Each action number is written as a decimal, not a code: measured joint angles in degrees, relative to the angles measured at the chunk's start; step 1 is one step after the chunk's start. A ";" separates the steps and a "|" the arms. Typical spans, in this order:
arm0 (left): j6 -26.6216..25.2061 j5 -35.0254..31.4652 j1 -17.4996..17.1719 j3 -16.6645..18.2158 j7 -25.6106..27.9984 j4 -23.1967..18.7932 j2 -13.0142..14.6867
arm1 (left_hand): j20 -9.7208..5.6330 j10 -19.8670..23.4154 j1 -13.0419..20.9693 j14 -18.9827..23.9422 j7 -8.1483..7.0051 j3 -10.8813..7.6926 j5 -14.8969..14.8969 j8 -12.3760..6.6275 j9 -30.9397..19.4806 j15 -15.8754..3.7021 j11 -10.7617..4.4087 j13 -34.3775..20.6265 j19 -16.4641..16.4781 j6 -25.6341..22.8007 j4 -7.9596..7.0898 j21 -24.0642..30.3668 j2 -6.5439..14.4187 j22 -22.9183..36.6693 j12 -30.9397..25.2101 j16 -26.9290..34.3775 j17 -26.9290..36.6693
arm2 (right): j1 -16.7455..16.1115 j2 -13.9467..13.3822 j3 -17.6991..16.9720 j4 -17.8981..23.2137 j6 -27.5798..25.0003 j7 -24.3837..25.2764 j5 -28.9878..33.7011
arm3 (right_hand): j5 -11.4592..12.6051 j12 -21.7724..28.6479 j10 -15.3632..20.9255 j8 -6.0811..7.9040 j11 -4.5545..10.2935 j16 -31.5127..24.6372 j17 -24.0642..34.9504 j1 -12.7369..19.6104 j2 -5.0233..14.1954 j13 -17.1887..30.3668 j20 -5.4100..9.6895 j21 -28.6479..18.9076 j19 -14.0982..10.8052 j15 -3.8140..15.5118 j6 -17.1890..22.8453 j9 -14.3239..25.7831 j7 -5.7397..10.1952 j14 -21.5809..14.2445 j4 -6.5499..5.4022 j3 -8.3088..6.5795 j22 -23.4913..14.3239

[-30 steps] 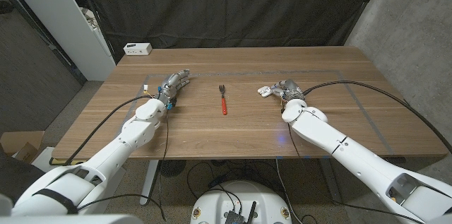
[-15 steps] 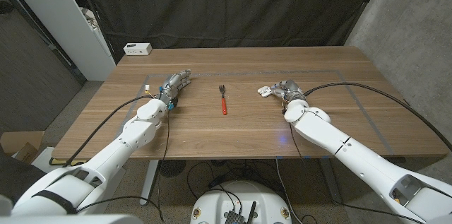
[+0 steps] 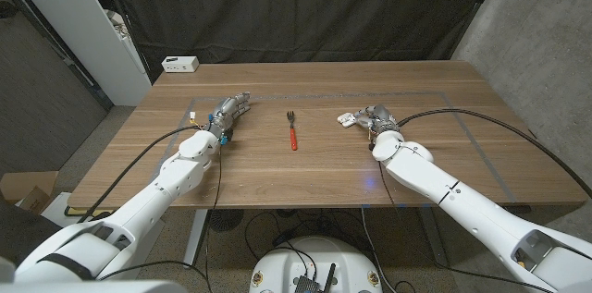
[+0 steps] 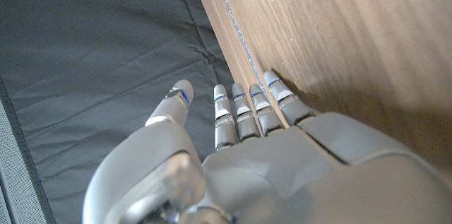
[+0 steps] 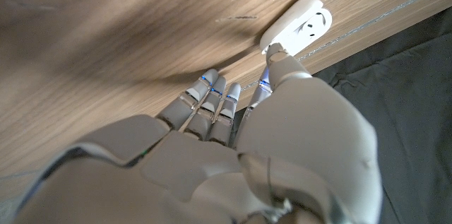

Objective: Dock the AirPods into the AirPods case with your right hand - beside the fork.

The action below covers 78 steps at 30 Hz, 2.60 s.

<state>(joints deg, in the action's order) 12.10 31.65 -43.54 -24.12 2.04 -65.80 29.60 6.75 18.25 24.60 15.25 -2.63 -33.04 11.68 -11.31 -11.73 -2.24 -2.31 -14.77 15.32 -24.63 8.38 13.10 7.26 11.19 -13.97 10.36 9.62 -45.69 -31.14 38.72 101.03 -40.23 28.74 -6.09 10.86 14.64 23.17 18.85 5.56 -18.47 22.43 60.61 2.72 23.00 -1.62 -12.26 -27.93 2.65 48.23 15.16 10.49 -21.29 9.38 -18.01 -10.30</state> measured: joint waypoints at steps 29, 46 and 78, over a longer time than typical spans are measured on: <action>-2.14 0.69 -1.65 0.64 0.73 -2.85 1.62 | 0.14 -0.33 0.00 -0.43 0.00 0.00 0.00 0.00 0.00 -0.01 0.33 0.00 0.15 0.00 0.00 -0.25 0.00 -0.01 0.22 0.00 0.00 | 0.58 0.11 0.96 0.11 -0.08 -2.27 -0.53 | 0.00 0.00 0.32 0.45 0.30 -0.16 0.00 0.98 0.53 0.27 0.62 0.17 0.19 0.21 2.78 -0.11 -1.08 0.19 -0.32 0.32 0.04; -3.28 0.96 -3.62 0.90 1.69 -5.87 2.57 | 0.12 -0.52 -0.32 -0.62 0.00 0.05 0.00 0.00 0.00 0.19 0.51 0.00 0.13 0.00 -0.05 -0.26 -0.32 -0.01 0.45 0.00 0.00 | 1.67 -0.11 2.45 0.05 0.42 -5.75 -0.94 | 0.00 -1.79 -3.49 0.21 -0.24 1.11 0.08 1.21 0.76 0.11 0.42 0.65 1.64 -0.19 3.39 -0.12 -0.47 3.88 -0.54 1.04 0.07; -3.69 -0.46 -4.80 0.62 1.89 -8.01 4.29 | 0.00 -0.72 -0.62 -0.93 0.29 0.24 0.00 0.00 0.00 -0.12 0.31 0.00 0.00 0.29 -0.24 -0.21 -0.01 0.00 0.45 0.00 0.00 | 2.07 -2.82 4.80 5.87 -3.20 -8.38 0.47 | -0.25 -2.61 -6.63 -4.04 -2.18 2.88 -0.57 -2.13 -0.31 -0.70 -0.92 0.99 3.78 -0.16 -2.16 -1.35 -0.86 6.78 -1.49 2.45 -0.15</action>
<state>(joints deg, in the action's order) 8.41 31.19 -48.34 -23.50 3.93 -73.81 33.88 6.75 17.53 23.99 14.31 -2.34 -32.80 11.68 -11.31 -11.73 -2.36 -2.00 -14.76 15.33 -24.34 8.14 12.89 7.24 11.19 -13.52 10.37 9.61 -43.62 -33.96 43.53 106.91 -43.43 20.36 -5.62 10.61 12.03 16.54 14.81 3.38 -15.59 21.86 58.49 2.41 22.30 -2.54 -11.28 -24.15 2.49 46.06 13.82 9.64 -14.51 7.89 -15.55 -10.45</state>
